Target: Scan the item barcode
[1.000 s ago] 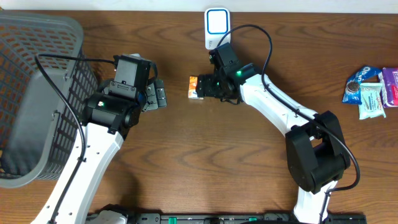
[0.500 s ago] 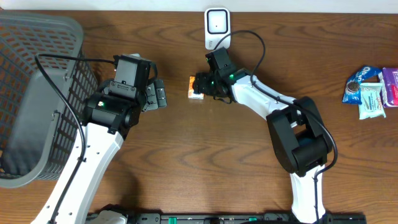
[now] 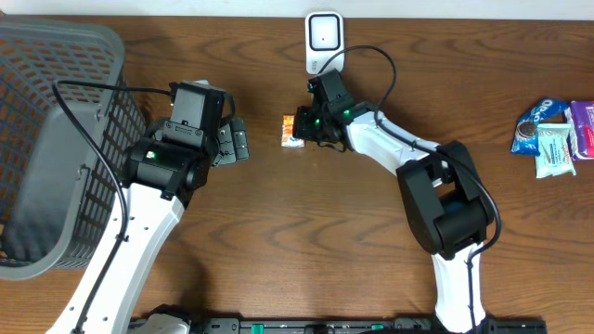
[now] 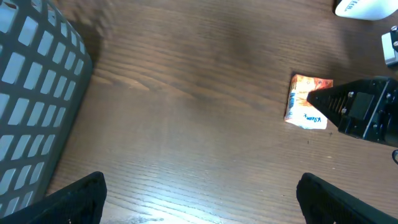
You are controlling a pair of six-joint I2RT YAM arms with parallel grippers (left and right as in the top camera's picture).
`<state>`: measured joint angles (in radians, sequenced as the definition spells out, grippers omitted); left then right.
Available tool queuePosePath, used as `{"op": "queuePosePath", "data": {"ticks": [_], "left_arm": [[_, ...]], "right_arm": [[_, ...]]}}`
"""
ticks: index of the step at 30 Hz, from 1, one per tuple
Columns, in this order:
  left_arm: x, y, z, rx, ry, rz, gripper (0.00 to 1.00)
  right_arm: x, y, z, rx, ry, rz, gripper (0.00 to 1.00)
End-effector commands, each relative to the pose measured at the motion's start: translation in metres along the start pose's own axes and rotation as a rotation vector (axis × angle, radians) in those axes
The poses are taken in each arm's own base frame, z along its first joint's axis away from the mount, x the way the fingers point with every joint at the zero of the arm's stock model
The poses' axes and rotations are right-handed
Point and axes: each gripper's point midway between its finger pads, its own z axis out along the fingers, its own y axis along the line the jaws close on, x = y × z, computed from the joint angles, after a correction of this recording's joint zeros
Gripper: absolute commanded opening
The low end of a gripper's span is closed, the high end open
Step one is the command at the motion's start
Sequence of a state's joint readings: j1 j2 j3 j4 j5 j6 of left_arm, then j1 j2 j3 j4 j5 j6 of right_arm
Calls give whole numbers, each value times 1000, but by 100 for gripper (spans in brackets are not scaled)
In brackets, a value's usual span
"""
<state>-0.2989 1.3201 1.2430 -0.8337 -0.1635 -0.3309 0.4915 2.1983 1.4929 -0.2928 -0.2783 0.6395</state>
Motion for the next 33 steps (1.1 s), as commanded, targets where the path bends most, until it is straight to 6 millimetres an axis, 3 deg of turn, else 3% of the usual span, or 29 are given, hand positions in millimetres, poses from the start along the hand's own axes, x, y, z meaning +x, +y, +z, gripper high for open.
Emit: {"op": "queuePosePath", "data": {"ticks": [1,5,11,19,28,33], "left_arm": [[-1,1,0,-7,-2,18,98],[-1,1,0,-7,-2,18,98],[-1,1,0,-7,-2,18,98],[-1,1,0,-7,-2,18,98],[-1,1,0,-7,-2,18,98],[-1,1,0,-7,-2,18,98]], "right_arm": [[18,-12,7,-42,105,22,1],[17,2,-17,-307,224,20,1],[12,11,-81,-772,277,-169,1],[22,15,-124,-1036,219,-319,1],[25,18,-124,-1046,224,-326,1],[20,0,-96,-835,264,-248,1]]}}
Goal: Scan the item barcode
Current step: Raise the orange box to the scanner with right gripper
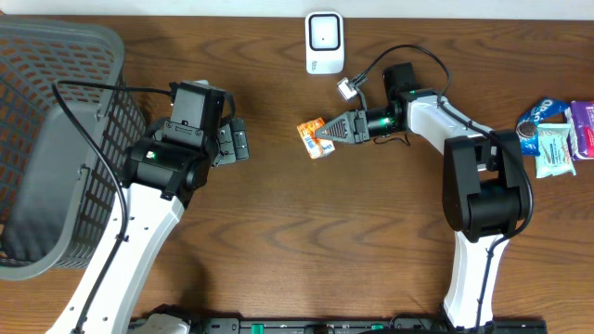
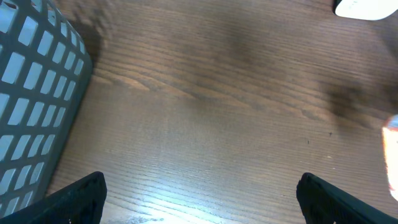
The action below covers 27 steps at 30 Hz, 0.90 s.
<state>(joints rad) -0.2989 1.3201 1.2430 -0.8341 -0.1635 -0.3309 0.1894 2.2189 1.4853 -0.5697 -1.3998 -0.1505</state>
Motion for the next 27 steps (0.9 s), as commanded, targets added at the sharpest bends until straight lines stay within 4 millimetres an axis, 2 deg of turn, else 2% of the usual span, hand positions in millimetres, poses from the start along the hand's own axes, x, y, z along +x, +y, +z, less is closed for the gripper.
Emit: {"op": "queuePosePath", "data": {"ticks": [1,2,4,8,13,16,20,22,25,27], "left_arm": [[-1,1,0,-7,-2,18,98],[-1,1,0,-7,-2,18,98],[-1,1,0,-7,-2,18,98],[-1,1,0,-7,-2,18,98],[-1,1,0,-7,-2,18,98],[-1,1,0,-7,-2,18,98],[-1,1,0,-7,-2,18,98],[-1,1,0,-7,-2,18,98],[-1,1,0,-7,-2,18,98],[-1,1,0,-7,-2,18,98]], "right_arm": [[-1,-35,1,188,7,121,1],[-5,-51,-3,288,-17,190,1],[-18,-72,-14,442,-81,282,1],[-46,-78,-33,644,-160,266,1],[-94,-83,-91,1148,-323,149,1],[-128,-69,-116,1423,-421,-6,1],[-165,-38,-134,1736,-528,-271,1],[-179,-25,-133,1825,-549,-387,1],[-199,-10,-118,1842,-542,-543,1],[-207,-3,-118,1852,-584,-582,1]]}}
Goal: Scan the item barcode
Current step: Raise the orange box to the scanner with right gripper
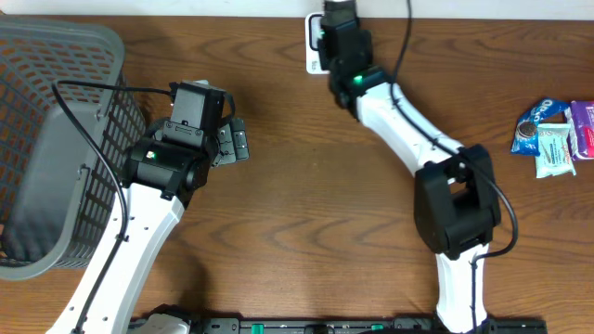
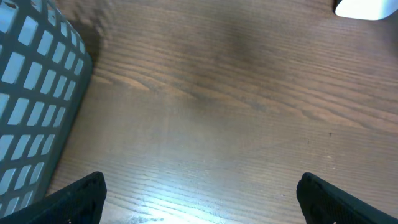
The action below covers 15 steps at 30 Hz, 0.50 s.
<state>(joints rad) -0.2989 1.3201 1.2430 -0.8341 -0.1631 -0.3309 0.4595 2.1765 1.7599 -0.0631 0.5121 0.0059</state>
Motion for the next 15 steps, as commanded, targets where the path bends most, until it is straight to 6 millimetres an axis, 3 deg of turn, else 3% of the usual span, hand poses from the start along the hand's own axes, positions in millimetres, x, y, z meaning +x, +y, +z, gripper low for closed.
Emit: {"op": "queuePosePath", "data": {"ticks": [1,9,15], "left_arm": [[-1,1,0,-7,-2,18,98],[-1,1,0,-7,-2,18,98],[-1,1,0,-7,-2,18,98]], "right_arm": [[-18,-29,-4,174,-48,-117,1],[-41,-9,8,70,-84,-101,1],[-33,10,33,57,-1,-154,1]]}}
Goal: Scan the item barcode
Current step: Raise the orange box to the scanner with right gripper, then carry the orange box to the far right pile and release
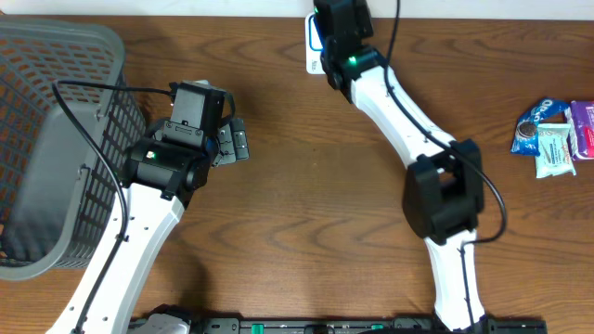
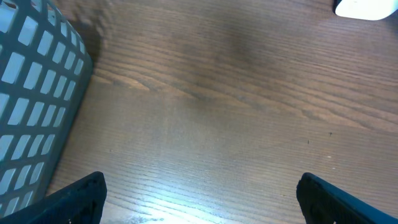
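The white barcode scanner (image 1: 314, 54) stands at the table's far edge; only its left and lower rim shows. My right arm's wrist (image 1: 340, 26) hangs over it, covering its face. The right gripper's fingers and the item are hidden under that wrist. A corner of the scanner (image 2: 365, 7) also shows in the left wrist view. My left gripper (image 1: 238, 142) is open over bare wood at the left, its fingers (image 2: 84, 194) wide apart with nothing between them.
A grey mesh basket (image 1: 37, 139) fills the left side, and its wall (image 2: 31, 99) is close to the left gripper. Several packaged items (image 1: 555, 130) lie at the right edge. The table (image 1: 306, 241) is brown wood.
My right wrist has moved slightly further back over the scanner, towards the table's far edge. The item stays hidden under it. The left arm has not moved.
My right gripper was first shut on a small orange packet lying just below the scanner. Then it held the packet a little to the right. Then the wrist was over the scanner with the packet out of sight, and it is there now. The left gripper stayed open.
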You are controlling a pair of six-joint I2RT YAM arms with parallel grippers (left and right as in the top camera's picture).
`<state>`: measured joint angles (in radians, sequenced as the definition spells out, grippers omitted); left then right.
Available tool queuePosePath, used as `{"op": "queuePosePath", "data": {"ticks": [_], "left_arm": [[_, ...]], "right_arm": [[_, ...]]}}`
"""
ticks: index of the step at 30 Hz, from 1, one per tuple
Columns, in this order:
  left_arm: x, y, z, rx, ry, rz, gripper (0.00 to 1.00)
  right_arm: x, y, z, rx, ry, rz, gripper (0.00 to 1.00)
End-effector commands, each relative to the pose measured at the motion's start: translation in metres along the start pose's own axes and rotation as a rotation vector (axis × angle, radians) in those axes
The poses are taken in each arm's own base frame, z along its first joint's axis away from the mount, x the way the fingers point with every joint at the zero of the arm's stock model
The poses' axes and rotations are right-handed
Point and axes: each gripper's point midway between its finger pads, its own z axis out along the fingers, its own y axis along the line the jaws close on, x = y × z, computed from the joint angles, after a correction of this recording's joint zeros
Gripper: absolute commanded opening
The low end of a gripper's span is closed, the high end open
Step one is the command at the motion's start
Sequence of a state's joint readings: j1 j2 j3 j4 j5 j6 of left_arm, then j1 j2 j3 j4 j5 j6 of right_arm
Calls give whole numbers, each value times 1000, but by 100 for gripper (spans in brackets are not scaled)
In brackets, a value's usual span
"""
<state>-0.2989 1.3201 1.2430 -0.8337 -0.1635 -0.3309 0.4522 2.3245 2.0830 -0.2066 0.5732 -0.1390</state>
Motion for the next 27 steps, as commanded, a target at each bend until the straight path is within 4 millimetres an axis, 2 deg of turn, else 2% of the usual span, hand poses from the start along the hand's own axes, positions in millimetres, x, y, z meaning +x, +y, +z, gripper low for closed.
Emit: {"op": "queuePosePath", "data": {"ticks": [1,6,11,13,15,18,22,25,27], "left_arm": [[-1,1,0,-7,-2,18,98],[-1,1,0,-7,-2,18,98],[-1,1,0,-7,-2,18,98],[-1,1,0,-7,-2,18,98],[-1,1,0,-7,-2,18,98],[-1,1,0,-7,-2,18,98],[-1,1,0,-7,-2,18,98],[-1,1,0,-7,-2,18,98],[-1,1,0,-7,-2,18,98]], "right_arm": [[9,18,16,-16,39,-43,1],[29,28,27,-30,117,-92,1],[33,28,26,-29,139,-54,1],[33,24,24,-20,151,-33,1],[34,9,25,3,175,16,1],[36,-29,28,54,231,114,1],[52,-99,29,147,332,202,1],[79,-154,27,217,443,211,1],[107,-193,24,281,538,210,1]]}}
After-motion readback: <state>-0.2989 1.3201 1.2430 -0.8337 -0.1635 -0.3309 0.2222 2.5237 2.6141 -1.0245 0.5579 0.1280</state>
